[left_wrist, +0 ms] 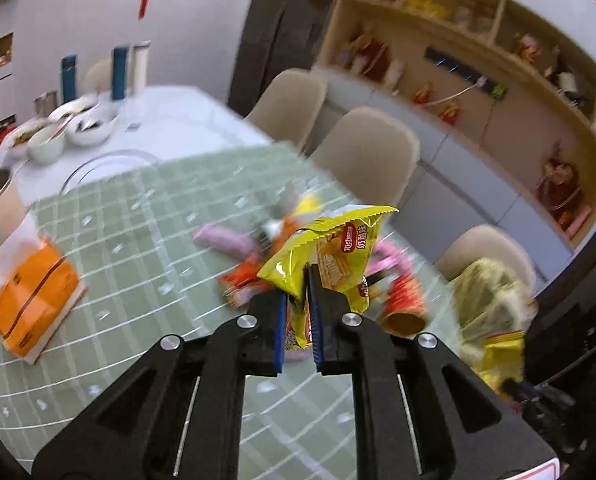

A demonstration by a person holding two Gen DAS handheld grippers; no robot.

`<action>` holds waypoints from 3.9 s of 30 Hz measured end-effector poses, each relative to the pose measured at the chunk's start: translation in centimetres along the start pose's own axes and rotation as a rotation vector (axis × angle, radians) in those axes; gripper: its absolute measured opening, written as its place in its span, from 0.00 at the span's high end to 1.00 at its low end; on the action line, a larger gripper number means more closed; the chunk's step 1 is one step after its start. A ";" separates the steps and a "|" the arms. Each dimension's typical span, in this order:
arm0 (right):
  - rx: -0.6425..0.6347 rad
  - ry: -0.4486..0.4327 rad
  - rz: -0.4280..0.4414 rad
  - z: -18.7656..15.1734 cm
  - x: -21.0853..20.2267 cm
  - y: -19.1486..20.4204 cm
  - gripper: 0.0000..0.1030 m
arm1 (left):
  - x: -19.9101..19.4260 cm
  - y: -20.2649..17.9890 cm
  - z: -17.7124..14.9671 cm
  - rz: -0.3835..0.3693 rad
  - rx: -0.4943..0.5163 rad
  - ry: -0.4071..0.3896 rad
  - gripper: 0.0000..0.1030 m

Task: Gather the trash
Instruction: 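Carry both wrappers to the yellow-lined bin and open both tools to drop them, then grasp the orange bag with the left tool while the right tool grasps the red cup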

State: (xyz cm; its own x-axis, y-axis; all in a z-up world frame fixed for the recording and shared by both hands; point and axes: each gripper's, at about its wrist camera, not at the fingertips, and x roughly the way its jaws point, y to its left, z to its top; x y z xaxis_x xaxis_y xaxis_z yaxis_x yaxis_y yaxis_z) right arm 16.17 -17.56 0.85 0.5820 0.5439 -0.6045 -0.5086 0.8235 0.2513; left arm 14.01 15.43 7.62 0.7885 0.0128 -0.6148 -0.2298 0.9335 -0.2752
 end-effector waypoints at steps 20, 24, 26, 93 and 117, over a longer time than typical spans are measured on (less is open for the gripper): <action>0.191 -0.200 -0.387 6.7 -10.5 -28.3 0.93 | 20.2 -38.8 1.1 -0.391 0.387 0.224 0.91; 0.251 -0.206 -0.404 6.5 -10.3 -33.3 0.93 | 24.7 -44.8 -0.6 -0.340 0.484 0.268 0.91; 0.269 -0.206 -0.408 6.3 -9.9 -35.2 0.93 | 27.6 -47.0 -1.9 -0.318 0.529 0.339 0.91; 0.024 0.117 -0.069 4.9 6.5 -7.0 0.55 | 5.1 1.8 -9.7 0.155 -0.147 0.143 0.58; -0.043 0.073 0.037 3.5 5.8 -9.5 0.55 | 13.8 -2.3 -8.6 0.157 -0.152 0.379 0.87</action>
State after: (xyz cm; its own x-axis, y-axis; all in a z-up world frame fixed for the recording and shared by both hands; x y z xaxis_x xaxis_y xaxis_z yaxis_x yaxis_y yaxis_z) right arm 26.63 -21.66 -2.37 0.5157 0.5592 -0.6491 -0.5562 0.7948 0.2428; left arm 20.54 10.36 -6.62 0.4784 -0.0084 -0.8781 -0.4340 0.8671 -0.2447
